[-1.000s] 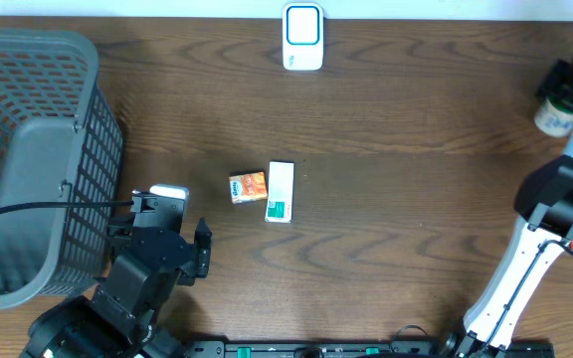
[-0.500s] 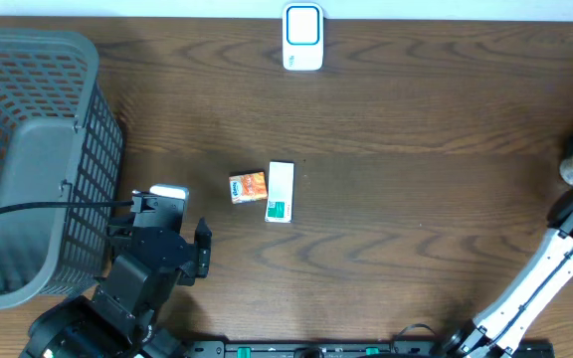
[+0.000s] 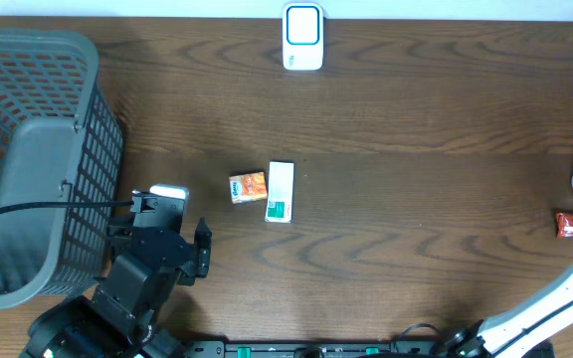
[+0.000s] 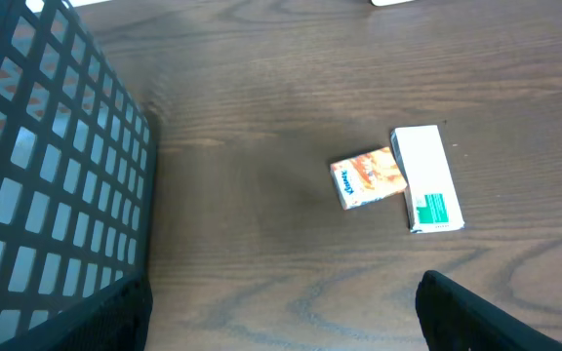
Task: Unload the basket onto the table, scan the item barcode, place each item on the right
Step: 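Release the jar and move the right gripper back toward center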
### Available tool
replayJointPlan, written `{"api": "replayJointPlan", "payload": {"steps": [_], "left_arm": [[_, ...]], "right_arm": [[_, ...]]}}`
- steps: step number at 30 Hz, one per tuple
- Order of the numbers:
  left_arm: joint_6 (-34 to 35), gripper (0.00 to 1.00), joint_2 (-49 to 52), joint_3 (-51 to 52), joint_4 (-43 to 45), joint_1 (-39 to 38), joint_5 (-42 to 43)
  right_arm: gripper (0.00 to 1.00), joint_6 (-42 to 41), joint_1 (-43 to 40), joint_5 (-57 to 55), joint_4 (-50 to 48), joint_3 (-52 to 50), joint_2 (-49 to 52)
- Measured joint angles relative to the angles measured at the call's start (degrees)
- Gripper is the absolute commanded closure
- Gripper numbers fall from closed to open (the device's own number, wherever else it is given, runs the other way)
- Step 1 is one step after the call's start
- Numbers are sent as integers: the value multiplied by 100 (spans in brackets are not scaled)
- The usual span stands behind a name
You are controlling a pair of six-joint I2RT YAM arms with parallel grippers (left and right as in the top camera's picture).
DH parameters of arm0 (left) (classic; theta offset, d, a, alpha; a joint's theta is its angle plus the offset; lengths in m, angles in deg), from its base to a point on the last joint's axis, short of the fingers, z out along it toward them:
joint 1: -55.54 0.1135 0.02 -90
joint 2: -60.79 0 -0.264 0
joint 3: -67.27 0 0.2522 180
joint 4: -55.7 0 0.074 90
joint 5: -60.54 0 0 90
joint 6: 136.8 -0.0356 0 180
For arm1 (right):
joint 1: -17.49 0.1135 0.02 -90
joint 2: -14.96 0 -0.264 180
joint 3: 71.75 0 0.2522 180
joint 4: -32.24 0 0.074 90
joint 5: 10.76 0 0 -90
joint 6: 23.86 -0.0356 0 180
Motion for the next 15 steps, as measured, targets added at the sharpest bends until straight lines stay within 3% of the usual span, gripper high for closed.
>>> {"api": "replayJointPlan", "payload": {"steps": [4, 7, 10, 15], "left_arm": [[0, 15, 0, 0, 0, 0, 0], [0, 15, 0, 0, 2, 0, 0], [0, 15, 0, 0, 0, 0, 0], [0, 15, 0, 0, 2, 0, 0]], "right_arm": [[1, -160, 763, 184, -199, 114, -1453], [1, -203, 1991, 280, -195, 153, -2009], [1, -192, 3670, 339, 59, 151, -1950], [1, 197, 5584, 302, 573, 133, -1298]]}}
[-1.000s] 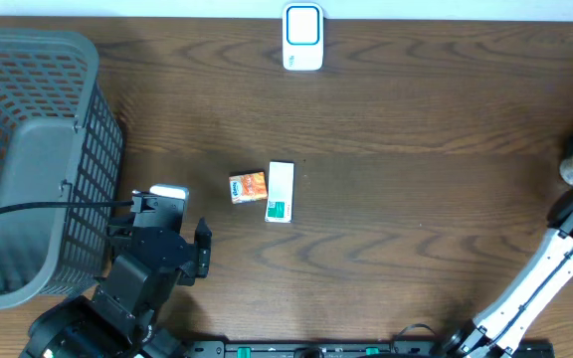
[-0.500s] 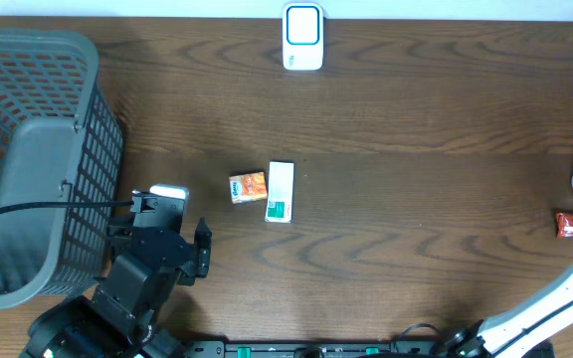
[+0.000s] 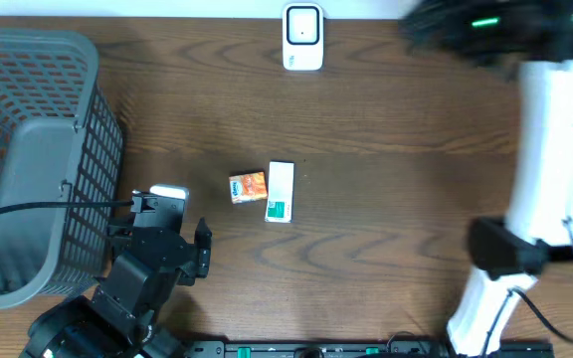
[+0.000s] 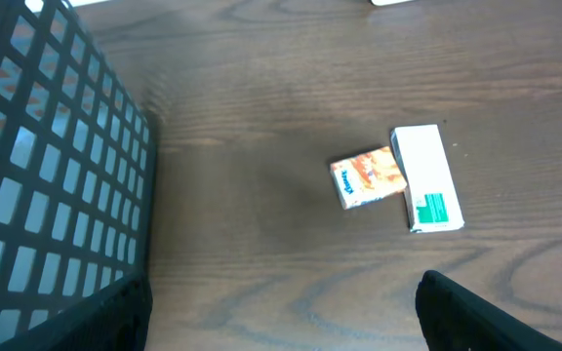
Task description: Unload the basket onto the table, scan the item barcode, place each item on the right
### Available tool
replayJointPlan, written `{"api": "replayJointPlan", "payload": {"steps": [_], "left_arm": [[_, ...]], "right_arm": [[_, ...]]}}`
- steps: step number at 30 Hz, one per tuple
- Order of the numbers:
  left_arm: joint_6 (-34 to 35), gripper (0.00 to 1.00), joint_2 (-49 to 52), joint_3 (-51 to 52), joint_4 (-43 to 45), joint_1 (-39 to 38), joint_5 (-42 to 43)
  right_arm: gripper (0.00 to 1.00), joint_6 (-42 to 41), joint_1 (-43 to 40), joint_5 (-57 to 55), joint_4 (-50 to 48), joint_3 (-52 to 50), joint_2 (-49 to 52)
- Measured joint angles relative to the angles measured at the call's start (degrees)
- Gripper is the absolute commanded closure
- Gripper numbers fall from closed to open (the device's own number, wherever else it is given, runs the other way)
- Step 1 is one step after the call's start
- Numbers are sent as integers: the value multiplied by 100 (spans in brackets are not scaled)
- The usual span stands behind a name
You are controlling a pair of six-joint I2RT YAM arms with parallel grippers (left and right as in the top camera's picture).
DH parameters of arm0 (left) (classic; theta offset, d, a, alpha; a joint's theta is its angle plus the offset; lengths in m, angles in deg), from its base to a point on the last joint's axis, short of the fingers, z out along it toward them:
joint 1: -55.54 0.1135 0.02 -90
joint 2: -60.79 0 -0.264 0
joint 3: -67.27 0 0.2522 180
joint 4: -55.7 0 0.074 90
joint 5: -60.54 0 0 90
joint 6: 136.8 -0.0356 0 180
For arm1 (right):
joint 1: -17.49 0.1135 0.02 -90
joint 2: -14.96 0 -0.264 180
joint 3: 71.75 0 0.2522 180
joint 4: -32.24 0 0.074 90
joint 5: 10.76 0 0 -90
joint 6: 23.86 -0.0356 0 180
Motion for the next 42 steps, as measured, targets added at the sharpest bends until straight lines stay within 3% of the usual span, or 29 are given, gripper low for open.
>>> {"api": "replayJointPlan", "payload": {"steps": [5, 12, 21, 42], "left_arm": [[0, 15, 0, 0, -2, 0, 0], [0, 15, 0, 0, 0, 0, 0], [0, 15, 0, 0, -2, 0, 0], [0, 15, 0, 0, -2, 0, 0]], "right_arm": [[1, -332, 1742, -809, 431, -57, 1128], [1, -1886, 2583, -1274, 317, -59, 2476], [1, -2415, 3003, -1362, 426, -63, 3287], [1, -3182, 3099, -1779, 225, -63, 3812]]}}
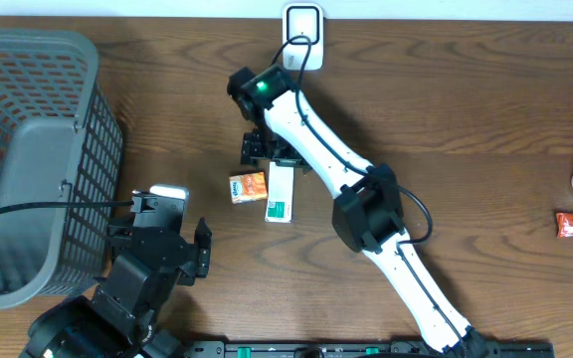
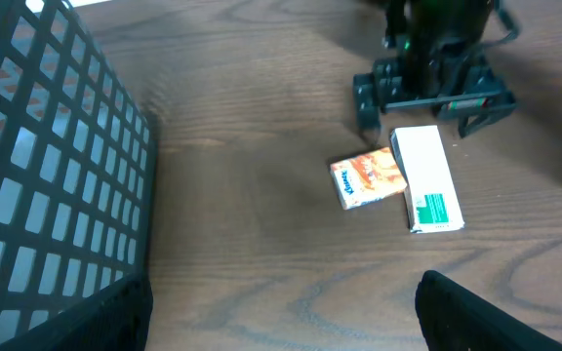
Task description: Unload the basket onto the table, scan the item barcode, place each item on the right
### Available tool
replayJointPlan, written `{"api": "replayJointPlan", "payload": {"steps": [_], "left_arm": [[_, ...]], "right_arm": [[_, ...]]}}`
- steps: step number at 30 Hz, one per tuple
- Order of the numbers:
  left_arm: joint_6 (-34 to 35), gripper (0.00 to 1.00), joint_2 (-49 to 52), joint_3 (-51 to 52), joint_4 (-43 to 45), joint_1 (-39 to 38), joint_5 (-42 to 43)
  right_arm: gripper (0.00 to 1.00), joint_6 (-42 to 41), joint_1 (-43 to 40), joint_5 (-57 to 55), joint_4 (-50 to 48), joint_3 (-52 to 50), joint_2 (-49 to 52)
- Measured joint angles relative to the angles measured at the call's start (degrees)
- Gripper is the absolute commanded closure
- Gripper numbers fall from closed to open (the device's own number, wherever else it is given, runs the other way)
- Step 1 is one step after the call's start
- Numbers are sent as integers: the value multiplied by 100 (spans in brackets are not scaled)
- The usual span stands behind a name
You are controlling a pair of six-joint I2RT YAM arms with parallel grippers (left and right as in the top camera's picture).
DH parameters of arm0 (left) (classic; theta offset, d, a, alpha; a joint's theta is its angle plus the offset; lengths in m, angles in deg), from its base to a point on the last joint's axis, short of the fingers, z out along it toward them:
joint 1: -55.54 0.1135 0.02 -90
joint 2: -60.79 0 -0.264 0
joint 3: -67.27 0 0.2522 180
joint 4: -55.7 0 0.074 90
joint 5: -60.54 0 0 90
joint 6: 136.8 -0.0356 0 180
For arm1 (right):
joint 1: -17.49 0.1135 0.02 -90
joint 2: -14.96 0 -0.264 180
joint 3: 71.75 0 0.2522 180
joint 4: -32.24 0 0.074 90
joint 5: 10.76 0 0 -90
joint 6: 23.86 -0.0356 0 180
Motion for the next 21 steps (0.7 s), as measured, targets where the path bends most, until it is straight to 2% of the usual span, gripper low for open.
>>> {"api": "replayJointPlan", "payload": {"steps": [6, 9, 16, 18, 21], "left_arm": [[0, 15, 0, 0, 0, 0, 0], [0, 15, 0, 0, 0, 0, 0], [0, 15, 0, 0, 0, 0, 0], [0, 15, 0, 0, 0, 0, 0], [0, 15, 0, 0, 0, 0, 0]], "right_arm": [[2, -339, 44, 7, -42, -4, 109], [17, -472, 57, 7, -39, -4, 114], [33, -538, 68, 20, 33, -85, 111], [39, -348, 68, 11, 81, -142, 94], [44, 59, 68, -2, 94, -173, 90]]}}
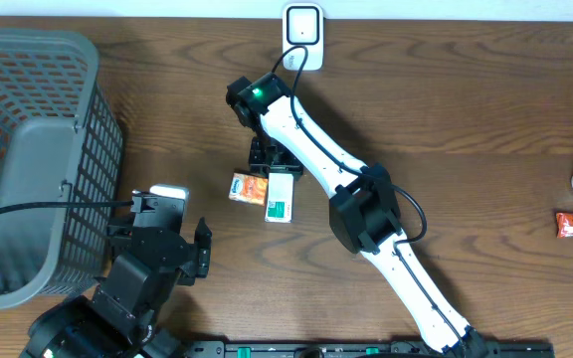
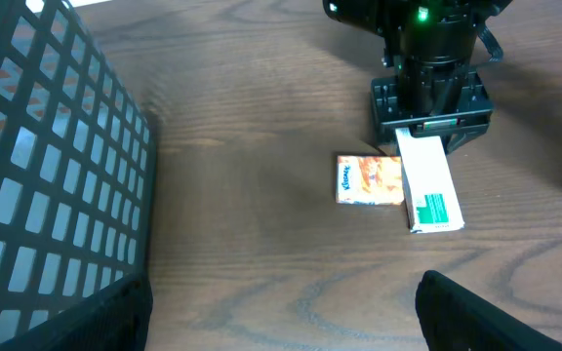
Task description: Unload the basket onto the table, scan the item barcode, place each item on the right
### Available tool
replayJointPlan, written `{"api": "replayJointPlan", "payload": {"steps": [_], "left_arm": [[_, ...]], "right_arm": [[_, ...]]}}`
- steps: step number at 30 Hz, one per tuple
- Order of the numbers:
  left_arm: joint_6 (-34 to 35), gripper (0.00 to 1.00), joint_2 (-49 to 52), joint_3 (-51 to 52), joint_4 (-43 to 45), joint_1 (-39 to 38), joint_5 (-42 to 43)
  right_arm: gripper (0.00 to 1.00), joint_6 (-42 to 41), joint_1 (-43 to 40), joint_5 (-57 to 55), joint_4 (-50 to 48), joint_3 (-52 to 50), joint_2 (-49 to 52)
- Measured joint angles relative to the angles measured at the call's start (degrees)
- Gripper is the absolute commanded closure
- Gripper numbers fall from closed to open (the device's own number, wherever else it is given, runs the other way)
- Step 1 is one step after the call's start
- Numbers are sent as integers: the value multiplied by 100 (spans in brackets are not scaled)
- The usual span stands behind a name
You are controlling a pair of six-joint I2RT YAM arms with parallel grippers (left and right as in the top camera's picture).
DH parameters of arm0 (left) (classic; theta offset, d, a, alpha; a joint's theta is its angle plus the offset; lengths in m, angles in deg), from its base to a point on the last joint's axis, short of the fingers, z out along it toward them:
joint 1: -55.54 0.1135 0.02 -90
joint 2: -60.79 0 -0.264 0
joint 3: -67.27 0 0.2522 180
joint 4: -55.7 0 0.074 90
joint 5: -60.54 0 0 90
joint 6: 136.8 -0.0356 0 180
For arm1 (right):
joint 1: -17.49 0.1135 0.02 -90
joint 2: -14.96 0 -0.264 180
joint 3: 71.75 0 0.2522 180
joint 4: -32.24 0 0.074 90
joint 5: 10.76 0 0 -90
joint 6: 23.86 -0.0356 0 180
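A white box with green print (image 1: 280, 195) lies at mid-table, and an orange tissue pack (image 1: 249, 188) rests against its left side. My right gripper (image 1: 273, 159) is down at the box's far end, open, its fingers (image 2: 386, 109) on either side of that end. In the left wrist view the white box (image 2: 430, 185) and orange pack (image 2: 370, 180) lie just below it. The white scanner (image 1: 303, 36) stands at the table's far edge. My left gripper (image 1: 162, 241) waits open and empty near the front left; its fingertips (image 2: 476, 312) frame bare wood.
A large grey mesh basket (image 1: 28, 159) fills the left side, and its wall (image 2: 47, 185) is close beside my left gripper. A green-capped bottle and a red snack bar lie at the right edge.
My right gripper has come down and nearer, from just beyond the two items onto the white box's far end. The orange pack has turned from tilted to square against the box.
At first the right arm was folded away at the right edge while the box and tilted pack lay untouched. Then it showed blurred, swinging over the right side. Later its open gripper hung just beyond the items, and now it straddles the box. The left arm stayed still.
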Motion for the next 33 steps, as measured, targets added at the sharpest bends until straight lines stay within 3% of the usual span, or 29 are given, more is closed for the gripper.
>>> {"api": "replayJointPlan", "payload": {"steps": [8, 19, 22, 24, 33], "left_arm": [[0, 15, 0, 0, 2, 0, 0], [0, 15, 0, 0, 2, 0, 0], [0, 15, 0, 0, 0, 0, 0], [0, 15, 0, 0, 0, 0, 0], [0, 15, 0, 0, 0, 0, 0]], "right_arm": [[51, 2068, -26, -22, 20, -46, 0], [43, 5082, -70, -227, 114, -90, 0], [35, 5331, -66, -232, 101, -90, -9], [1, 5460, -63, -201, 92, -96, -26], [1, 5545, -59, 70, 83, -238, -251]]}}
